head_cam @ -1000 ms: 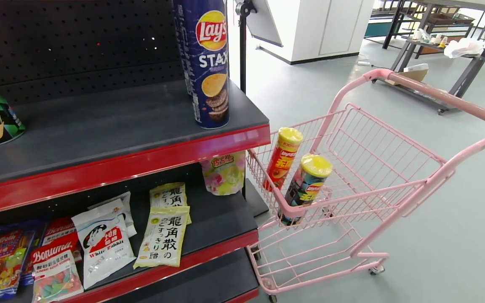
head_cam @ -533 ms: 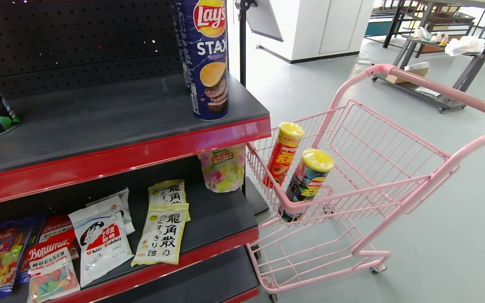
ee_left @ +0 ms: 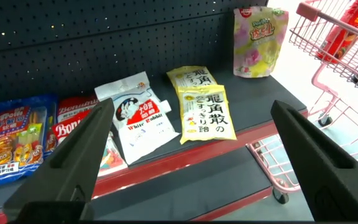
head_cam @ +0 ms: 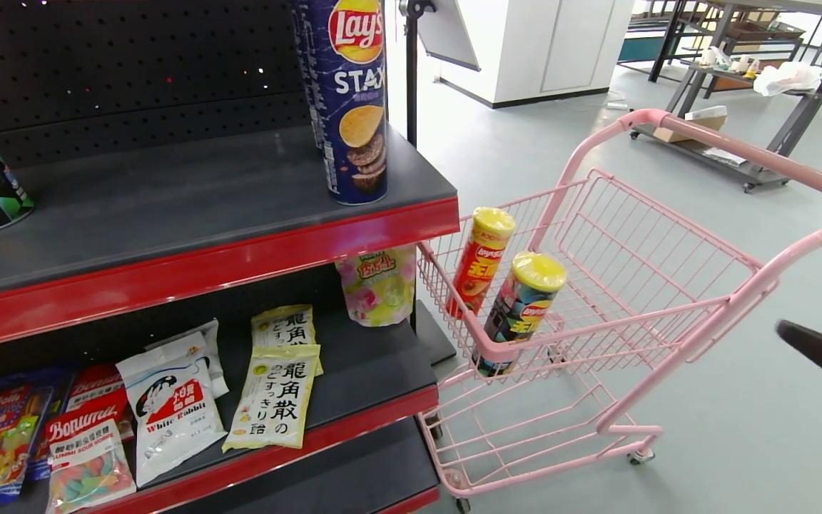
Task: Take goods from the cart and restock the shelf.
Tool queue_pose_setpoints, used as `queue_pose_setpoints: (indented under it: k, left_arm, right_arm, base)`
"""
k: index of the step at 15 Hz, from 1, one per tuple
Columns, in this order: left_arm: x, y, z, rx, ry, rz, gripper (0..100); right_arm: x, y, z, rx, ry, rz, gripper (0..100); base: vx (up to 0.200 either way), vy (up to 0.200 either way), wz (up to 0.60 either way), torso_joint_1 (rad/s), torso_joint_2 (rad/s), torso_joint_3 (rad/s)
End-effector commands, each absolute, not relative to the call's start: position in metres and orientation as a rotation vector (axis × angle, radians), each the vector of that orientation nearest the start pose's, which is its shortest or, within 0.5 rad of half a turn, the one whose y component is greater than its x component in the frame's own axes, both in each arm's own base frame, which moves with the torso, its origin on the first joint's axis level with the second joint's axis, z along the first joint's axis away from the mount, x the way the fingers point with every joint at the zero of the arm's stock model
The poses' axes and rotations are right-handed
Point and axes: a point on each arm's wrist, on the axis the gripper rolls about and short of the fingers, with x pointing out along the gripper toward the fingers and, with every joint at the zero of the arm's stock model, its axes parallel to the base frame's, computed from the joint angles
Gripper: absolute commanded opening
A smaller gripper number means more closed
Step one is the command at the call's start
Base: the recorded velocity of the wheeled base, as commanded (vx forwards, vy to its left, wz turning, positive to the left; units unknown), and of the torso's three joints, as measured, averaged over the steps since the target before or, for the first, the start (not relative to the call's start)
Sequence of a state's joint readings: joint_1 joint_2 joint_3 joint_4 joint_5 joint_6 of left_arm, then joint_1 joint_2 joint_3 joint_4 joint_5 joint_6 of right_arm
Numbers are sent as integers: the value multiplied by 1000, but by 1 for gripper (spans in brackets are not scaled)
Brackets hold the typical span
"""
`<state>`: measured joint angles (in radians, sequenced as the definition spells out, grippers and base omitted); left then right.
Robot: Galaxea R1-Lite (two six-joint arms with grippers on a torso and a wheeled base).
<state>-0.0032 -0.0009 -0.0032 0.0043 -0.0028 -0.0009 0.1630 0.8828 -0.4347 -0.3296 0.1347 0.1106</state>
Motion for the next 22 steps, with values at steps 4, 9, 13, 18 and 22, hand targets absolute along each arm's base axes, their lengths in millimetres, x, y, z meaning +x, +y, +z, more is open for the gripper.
queue_pose_setpoints:
  k: [4,9,13,18,22]
  left_arm:
    - [-23,0,76,-2,2,-6,100]
    - [-23,0,76,-2,2,-6,100]
    - [-23,0,76,0,2,-6,100]
    - [-23,0,76,0,2,-8,100]
    - [-23,0,76,0,2,-8,100]
  right_arm:
    - [221,84,138,98,418,498,100]
    - [251,99,126,99,386,538,100]
    - [264,103,117,102,408,538,100]
    - [290,115,110,96,406,558,100]
    - [310,122,100,105,383,572,100]
  base:
    - [0,0,0,0,0,0]
    - [0,0,0,0,0,0]
    - [0,0,0,0,0,0]
    - [0,0,0,0,0,0]
    - [0,0,0,0,0,0]
